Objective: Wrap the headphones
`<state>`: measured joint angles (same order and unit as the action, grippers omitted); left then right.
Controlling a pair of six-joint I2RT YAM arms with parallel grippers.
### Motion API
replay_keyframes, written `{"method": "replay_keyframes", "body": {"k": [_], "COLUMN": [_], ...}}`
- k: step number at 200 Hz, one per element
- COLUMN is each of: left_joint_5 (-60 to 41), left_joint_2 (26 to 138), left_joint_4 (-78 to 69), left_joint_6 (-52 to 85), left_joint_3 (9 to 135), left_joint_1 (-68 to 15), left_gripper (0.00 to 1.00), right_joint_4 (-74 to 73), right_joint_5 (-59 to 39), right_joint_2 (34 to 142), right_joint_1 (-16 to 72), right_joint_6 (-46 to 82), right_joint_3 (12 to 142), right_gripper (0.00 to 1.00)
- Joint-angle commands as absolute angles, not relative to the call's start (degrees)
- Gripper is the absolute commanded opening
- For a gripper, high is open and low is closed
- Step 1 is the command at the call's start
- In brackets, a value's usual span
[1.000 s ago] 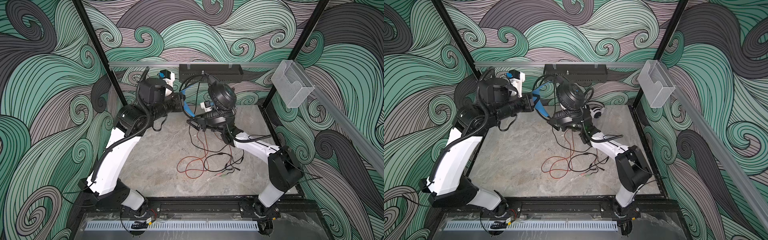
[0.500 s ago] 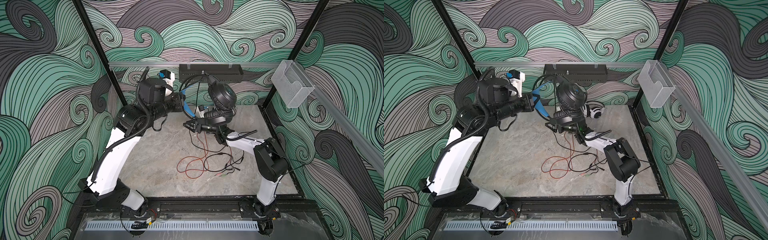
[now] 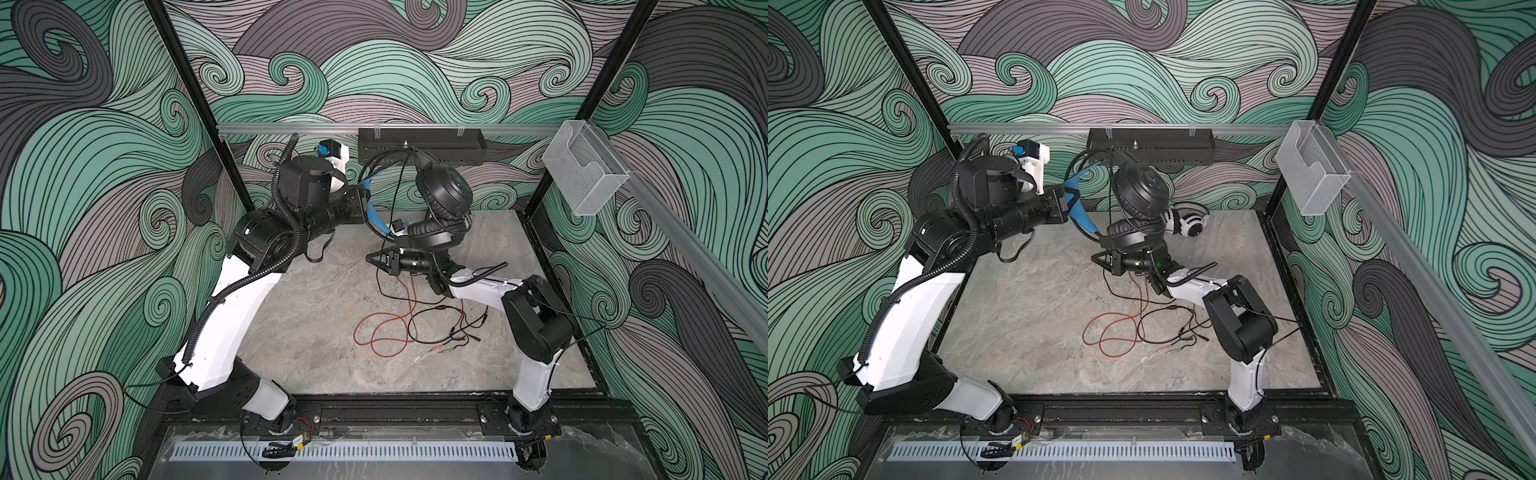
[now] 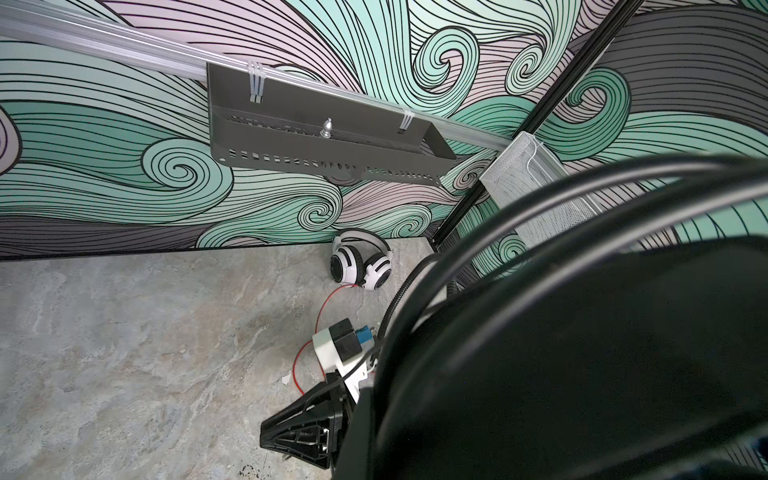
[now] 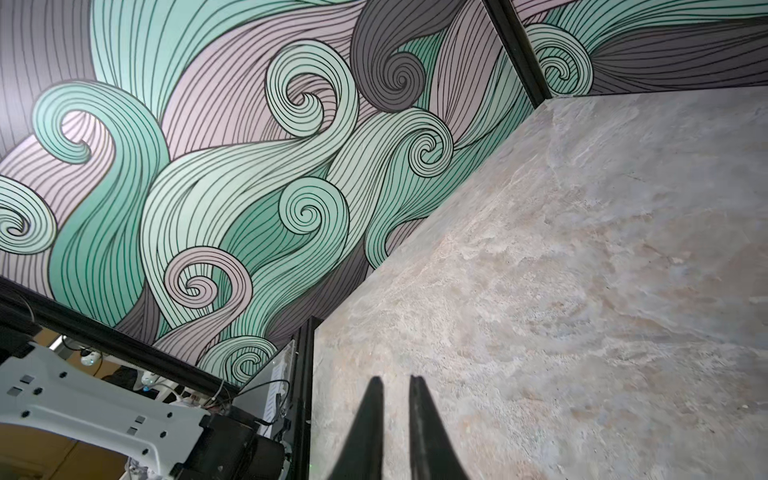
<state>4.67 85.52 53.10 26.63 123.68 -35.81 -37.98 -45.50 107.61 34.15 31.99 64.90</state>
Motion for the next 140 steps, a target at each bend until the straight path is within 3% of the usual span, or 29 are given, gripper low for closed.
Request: {"method": "replay_keyframes", "body": {"k": [1, 31, 140], "left_joint_5": [8.0, 12.1, 28.2], "left_joint_2": [84.0, 83.4, 89.4], "left_joint_4": [48.3, 43.9, 32.6], "left_joint_6": [30.0, 32.6, 37.4], "left_joint_3": [122.6, 117.5, 108.9], "left_joint_1": [-35.6, -34.3, -31.0], "left_gripper": [0.00, 0.00, 0.00], "right_joint_4": [-34.9, -25.4, 12.7], "right_joint_5": [-46.0, -43.8, -26.2], "right_joint_2": [104.5, 98.5, 78.9], "right_joint_1": [34.3, 34.6, 44.2], "right_joint_6": [28.8, 23.0, 4.0], "right_joint_3": [61.3, 57.1, 57.0], "right_gripper": [0.07, 0.00, 0.00]}}
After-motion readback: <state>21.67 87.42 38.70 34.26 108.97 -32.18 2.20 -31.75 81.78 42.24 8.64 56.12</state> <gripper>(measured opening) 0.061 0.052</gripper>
